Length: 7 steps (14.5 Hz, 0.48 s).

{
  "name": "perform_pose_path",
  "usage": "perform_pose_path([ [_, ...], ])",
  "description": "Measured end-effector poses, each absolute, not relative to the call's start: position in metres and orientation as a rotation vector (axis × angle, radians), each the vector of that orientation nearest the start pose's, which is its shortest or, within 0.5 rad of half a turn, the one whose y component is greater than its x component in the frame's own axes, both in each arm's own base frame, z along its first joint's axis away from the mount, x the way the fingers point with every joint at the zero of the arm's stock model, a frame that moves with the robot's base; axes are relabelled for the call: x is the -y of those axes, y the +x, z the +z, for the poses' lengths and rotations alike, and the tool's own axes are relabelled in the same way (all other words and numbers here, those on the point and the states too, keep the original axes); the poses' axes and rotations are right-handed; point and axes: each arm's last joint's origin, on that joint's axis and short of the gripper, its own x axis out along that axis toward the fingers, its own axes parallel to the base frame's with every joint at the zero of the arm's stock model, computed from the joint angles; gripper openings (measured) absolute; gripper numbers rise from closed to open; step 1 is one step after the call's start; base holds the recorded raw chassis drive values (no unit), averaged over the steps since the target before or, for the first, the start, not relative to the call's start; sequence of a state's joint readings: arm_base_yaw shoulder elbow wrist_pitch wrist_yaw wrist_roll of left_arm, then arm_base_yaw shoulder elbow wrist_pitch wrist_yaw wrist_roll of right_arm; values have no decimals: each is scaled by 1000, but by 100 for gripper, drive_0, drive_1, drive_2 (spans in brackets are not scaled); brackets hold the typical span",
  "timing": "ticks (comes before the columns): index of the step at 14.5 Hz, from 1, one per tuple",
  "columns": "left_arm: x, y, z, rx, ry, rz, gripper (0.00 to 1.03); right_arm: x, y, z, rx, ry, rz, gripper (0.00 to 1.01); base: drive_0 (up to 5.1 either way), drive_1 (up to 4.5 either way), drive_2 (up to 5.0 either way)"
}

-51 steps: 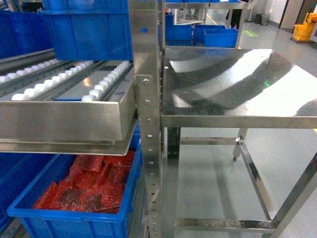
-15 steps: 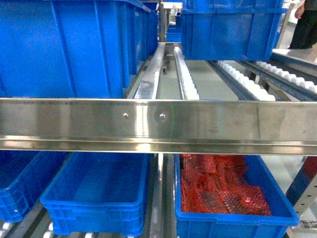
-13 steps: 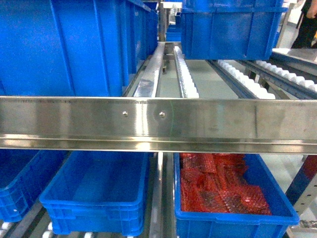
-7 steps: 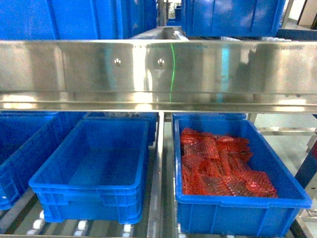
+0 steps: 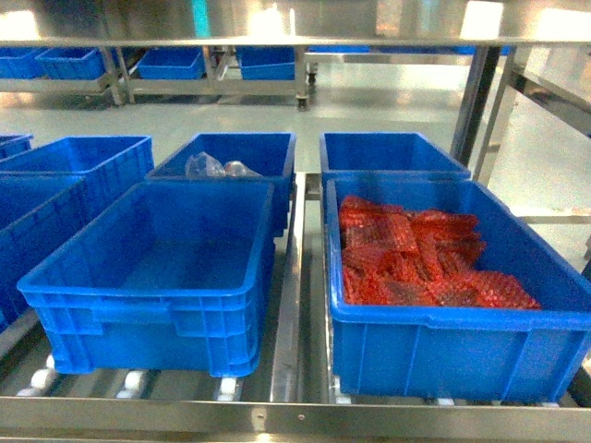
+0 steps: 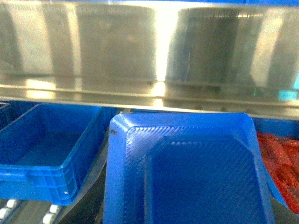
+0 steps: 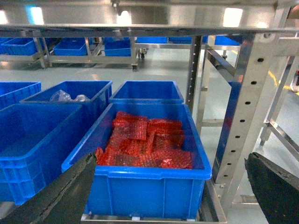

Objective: Pick blue part to blue bin on bottom shelf

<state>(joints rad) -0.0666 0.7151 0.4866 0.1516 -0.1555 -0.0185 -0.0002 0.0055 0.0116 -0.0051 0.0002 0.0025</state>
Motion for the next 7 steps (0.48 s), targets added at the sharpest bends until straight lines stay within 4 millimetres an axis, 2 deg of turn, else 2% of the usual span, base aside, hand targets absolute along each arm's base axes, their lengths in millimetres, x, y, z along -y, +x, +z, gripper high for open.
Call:
perform_pose_path([
  [7,7,169,272,-81,-9,90,43,0,97,166,-1,2,-1,98,0,0,0],
])
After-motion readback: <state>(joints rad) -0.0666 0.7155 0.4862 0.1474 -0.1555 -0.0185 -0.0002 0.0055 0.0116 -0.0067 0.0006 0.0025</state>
